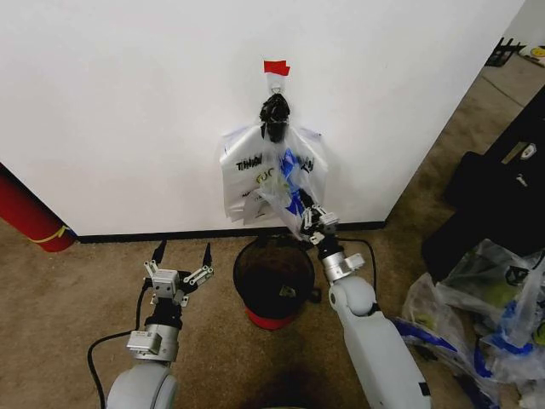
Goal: Pick up the garbage bag from the wall and place it over the trash bin.
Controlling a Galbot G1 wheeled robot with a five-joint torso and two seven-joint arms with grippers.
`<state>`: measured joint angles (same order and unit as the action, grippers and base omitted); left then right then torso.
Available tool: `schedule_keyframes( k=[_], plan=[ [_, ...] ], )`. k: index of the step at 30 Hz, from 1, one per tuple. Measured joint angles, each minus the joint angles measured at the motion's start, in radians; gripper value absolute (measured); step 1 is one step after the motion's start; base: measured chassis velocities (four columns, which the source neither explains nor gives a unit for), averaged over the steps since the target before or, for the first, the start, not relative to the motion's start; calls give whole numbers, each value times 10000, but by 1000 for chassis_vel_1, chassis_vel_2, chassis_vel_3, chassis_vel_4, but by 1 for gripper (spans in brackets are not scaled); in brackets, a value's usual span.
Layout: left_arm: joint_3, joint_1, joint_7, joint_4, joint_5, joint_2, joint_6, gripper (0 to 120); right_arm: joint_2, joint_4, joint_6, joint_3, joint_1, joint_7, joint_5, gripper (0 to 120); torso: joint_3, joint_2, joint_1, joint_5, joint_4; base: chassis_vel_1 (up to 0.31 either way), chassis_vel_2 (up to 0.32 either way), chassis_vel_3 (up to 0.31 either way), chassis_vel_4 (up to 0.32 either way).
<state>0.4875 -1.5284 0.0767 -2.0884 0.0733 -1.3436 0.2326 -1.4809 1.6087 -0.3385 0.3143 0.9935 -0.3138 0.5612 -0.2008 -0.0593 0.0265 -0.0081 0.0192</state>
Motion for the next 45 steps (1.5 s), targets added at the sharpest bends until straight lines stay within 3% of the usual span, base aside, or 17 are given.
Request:
schedule_keyframes(
  k=[5,10,13,17,20,22,31,37,41,45],
  plan=[
    [-295,484,0,8,-1,150,-29,100,-14,905,747,108,534,-53,3201,0,0,0,0,0,0,0,0,0,0],
    [-850,1214,-136,75,248,548,-22,100,-150,1289,1118,257,890,-30,4925,0,0,0,0,0,2,0,0,0,0],
    [-1080,1484,-323,89,707,702,-88,100,-238,1323,1172,286,999,-91,5299,0,-1,0,0,2,2,0,0,0,0],
    [-1553,2046,-1048,105,2535,1006,-462,100,-519,1438,1390,510,1188,-207,6315,0,-2,1,1,0,1,0,0,0,0],
    [-1667,2317,-1822,222,3299,1139,-639,100,-742,1452,1528,686,1142,-70,7100,0,-2,1,2,1,3,0,0,0,0],
    [-1704,2422,-2010,283,3358,1194,-740,100,-831,1454,1596,746,1091,11,7394,0,-1,1,1,2,-7,0,0,0,0],
    [-3176,4741,-2376,994,3514,2028,-1864,100,-1120,1601,1693,1047,1166,155,7852,0,-2,2,2,3,1,0,0,0,0],
    [-4739,6203,-2058,1591,3183,2414,-2247,100,-1197,1605,1689,1053,1283,139,7732,0,-2,2,1,2,1,0,0,0,0],
    [-5506,7076,-1938,2551,1609,2410,-2172,100,-1258,1618,1673,1009,1378,74,7570,0,-3,2,2,1,0,0,0,0,0],
    [-5830,7539,-1765,2981,476,2301,-2288,100,-1265,1619,1659,975,1433,-2,7456,0,-3,2,2,2,-2,0,0,0,0]
  ],
)
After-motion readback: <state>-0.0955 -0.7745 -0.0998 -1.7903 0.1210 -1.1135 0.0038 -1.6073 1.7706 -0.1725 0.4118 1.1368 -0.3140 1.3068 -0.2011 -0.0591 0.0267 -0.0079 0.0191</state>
